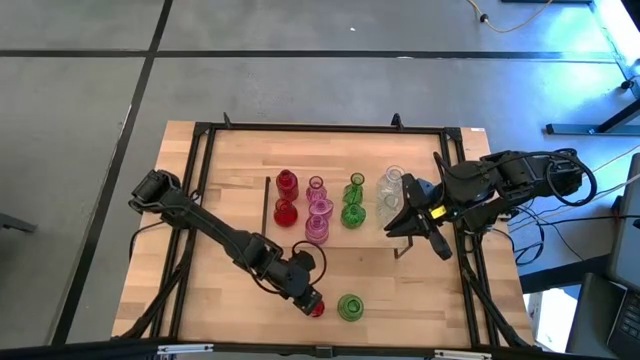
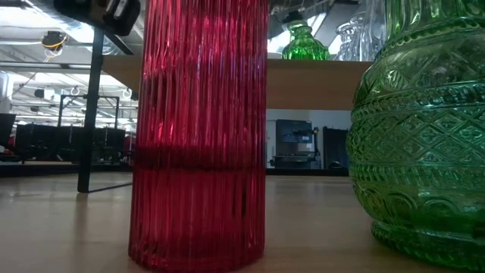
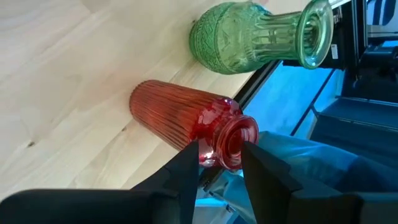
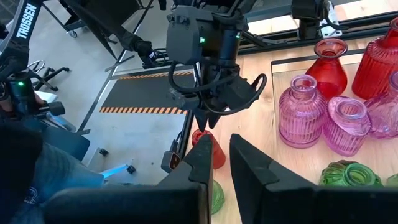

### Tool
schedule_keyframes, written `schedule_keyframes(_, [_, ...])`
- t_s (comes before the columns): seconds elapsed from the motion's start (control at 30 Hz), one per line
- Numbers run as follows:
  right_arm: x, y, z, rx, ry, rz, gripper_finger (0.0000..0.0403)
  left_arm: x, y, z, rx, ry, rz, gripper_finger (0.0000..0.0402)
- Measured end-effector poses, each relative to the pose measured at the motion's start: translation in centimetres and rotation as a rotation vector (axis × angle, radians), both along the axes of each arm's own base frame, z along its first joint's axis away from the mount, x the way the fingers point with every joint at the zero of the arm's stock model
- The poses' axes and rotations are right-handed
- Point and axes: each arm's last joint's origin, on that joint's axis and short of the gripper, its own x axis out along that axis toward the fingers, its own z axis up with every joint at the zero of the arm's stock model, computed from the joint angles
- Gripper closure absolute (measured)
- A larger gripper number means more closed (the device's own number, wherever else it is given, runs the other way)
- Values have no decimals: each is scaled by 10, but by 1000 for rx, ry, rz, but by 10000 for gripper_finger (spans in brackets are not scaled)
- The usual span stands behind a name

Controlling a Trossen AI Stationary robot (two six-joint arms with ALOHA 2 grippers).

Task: Sort vases onto shelf
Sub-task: Put the red vase on the shelf aligned with the other red vases

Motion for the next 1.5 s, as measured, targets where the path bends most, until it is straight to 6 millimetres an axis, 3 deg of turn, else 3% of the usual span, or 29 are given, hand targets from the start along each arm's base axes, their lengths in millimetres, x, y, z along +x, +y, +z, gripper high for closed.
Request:
schedule_keyframes(0.53, [0,0,0,-2,0,0,363,4,0,-1,-8,-27,-4,288])
schedule_keyframes(0.97, [0,0,-1,-9,2,4,363,19,-10,-22,-67,-29,-38,289])
schedule_keyframes(1.1, [0,0,-1,-10,5,3,363,15,-7,-21,-51,5,-38,311])
schedule_keyframes(1.3, [0,0,-1,-13,1,5,363,12,-12,-21,-81,18,-97,385])
schedule_keyframes(1.5, [0,0,-1,-15,1,7,363,11,-16,-18,-74,11,-130,394])
